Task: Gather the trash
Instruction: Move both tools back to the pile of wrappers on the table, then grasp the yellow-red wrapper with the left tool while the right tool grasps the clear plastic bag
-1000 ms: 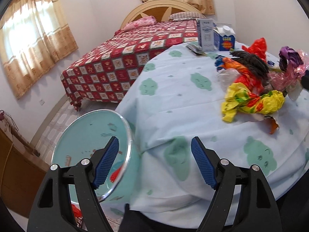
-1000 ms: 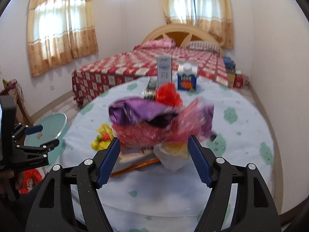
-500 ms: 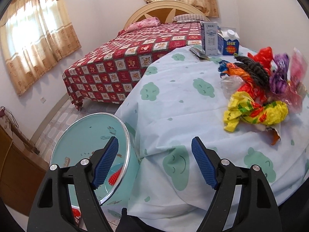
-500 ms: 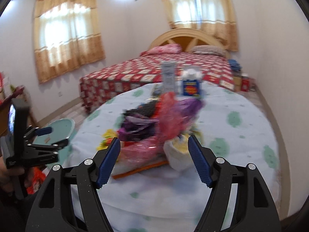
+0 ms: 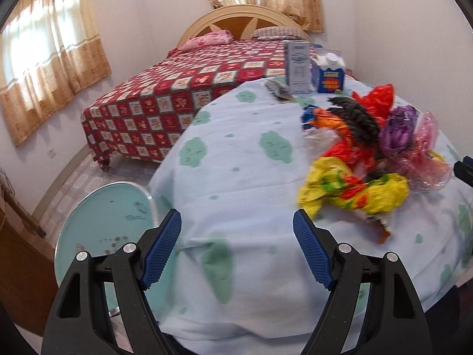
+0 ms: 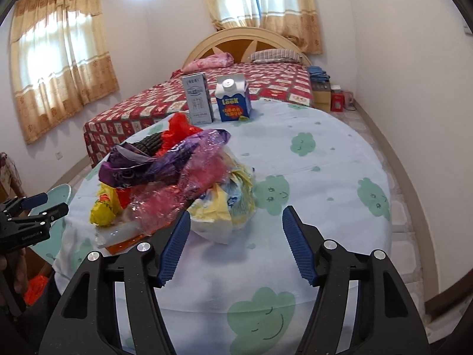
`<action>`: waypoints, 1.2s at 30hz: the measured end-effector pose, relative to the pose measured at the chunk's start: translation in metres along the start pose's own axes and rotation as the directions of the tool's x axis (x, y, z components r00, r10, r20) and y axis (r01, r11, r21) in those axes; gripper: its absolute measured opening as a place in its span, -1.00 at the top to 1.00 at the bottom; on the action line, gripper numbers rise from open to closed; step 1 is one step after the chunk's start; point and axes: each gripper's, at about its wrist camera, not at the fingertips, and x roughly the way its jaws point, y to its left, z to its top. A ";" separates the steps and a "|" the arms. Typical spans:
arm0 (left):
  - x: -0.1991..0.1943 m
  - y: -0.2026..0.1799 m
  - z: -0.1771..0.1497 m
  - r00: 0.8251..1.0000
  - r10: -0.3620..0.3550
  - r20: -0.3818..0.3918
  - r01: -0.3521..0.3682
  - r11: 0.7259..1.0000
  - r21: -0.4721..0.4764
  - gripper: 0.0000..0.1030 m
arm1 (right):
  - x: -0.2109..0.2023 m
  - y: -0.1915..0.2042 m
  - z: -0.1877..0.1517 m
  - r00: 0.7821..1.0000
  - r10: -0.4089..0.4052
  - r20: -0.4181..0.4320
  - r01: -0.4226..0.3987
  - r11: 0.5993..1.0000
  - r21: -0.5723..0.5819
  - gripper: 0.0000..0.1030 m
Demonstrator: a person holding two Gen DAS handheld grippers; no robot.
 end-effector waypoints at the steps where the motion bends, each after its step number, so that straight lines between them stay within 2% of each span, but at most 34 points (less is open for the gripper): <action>1: 0.000 -0.006 0.002 1.000 -0.016 0.001 0.016 1.000 0.003 -0.49 | 0.000 -0.001 0.000 1.000 -0.005 0.004 0.005 1.000 -0.001 -0.26; 10: -0.012 -0.055 0.017 0.995 -0.092 0.029 0.091 0.994 0.054 -0.51 | -0.010 -0.034 -0.013 0.998 -0.059 0.014 0.058 0.997 0.055 -0.27; 17: -0.013 -0.089 0.013 0.993 -0.121 0.017 0.119 0.987 0.106 -0.53 | -0.007 -0.036 -0.027 1.000 -0.026 0.002 0.026 0.996 0.085 -0.28; 19: -0.013 -0.093 0.013 0.992 -0.121 0.020 0.118 0.987 0.114 -0.70 | -0.006 -0.033 -0.028 1.000 -0.014 0.001 0.014 0.997 0.079 -0.30; 21: -0.012 -0.095 0.013 0.995 -0.097 0.031 0.091 0.986 0.136 -0.70 | -0.005 -0.030 -0.030 1.000 -0.009 0.001 0.008 0.997 0.072 -0.30; 25: -0.003 -0.071 0.016 0.998 -0.057 0.018 0.054 0.993 0.105 -0.70 | -0.007 -0.030 -0.030 1.000 -0.003 0.002 0.003 0.997 0.076 -0.31; 28: 0.005 -0.046 0.015 0.999 0.046 0.024 -0.049 0.992 0.118 -0.70 | -0.008 -0.031 -0.030 1.000 0.001 0.006 -0.001 0.996 0.089 -0.34; 30: 0.010 -0.023 0.013 0.998 0.060 -0.002 -0.060 0.995 0.080 -0.70 | -0.007 -0.029 -0.030 1.000 0.003 0.007 -0.004 0.996 0.085 -0.35; 33: 0.010 -0.001 0.007 0.992 0.124 0.002 -0.124 0.988 0.093 -0.71 | -0.007 -0.026 -0.030 1.000 0.008 0.007 -0.009 0.997 0.076 -0.36; 36: 0.010 0.018 0.000 0.991 0.127 -0.031 -0.125 0.990 0.073 -0.71 | -0.007 -0.022 -0.029 1.000 0.010 0.009 -0.010 0.997 0.071 -0.37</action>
